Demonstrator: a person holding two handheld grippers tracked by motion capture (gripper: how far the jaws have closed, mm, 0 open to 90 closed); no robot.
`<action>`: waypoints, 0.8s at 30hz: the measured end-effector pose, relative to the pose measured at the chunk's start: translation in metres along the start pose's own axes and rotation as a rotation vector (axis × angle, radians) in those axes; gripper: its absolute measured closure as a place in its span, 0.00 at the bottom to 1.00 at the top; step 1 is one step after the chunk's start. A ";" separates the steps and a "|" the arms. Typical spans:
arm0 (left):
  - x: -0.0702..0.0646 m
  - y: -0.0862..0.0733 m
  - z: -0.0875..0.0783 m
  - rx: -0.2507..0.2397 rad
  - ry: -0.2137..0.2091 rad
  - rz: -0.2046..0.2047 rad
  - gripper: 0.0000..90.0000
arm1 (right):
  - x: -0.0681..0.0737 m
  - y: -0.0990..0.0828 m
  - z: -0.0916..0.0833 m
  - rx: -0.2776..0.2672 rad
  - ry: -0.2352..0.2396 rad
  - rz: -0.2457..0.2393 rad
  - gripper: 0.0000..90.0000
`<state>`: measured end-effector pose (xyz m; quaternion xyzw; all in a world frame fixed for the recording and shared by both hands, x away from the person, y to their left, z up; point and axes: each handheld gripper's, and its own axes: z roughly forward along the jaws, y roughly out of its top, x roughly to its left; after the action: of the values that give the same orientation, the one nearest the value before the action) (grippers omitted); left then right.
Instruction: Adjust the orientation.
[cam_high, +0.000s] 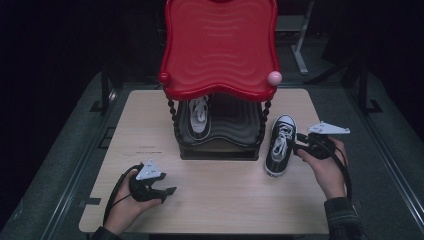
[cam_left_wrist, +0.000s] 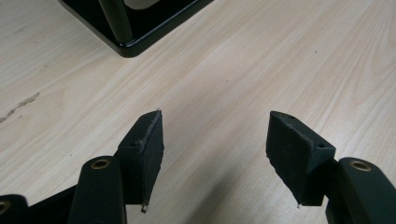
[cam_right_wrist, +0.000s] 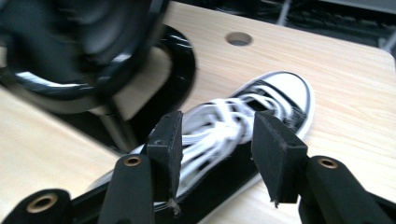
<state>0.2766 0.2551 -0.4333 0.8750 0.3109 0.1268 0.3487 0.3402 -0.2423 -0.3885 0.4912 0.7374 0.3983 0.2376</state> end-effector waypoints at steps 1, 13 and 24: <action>0.000 0.000 0.001 0.004 0.000 0.000 0.40 | -0.003 0.000 0.004 0.007 -0.004 0.008 0.59; -0.004 -0.002 0.004 0.020 -0.007 0.008 0.40 | -0.014 -0.007 0.037 0.068 0.007 0.061 0.71; -0.005 -0.002 0.007 0.021 -0.017 0.018 0.40 | -0.015 -0.013 0.041 0.047 0.009 0.137 0.95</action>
<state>0.2746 0.2497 -0.4397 0.8824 0.3013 0.1192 0.3411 0.3701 -0.2443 -0.4229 0.5440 0.7125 0.3982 0.1947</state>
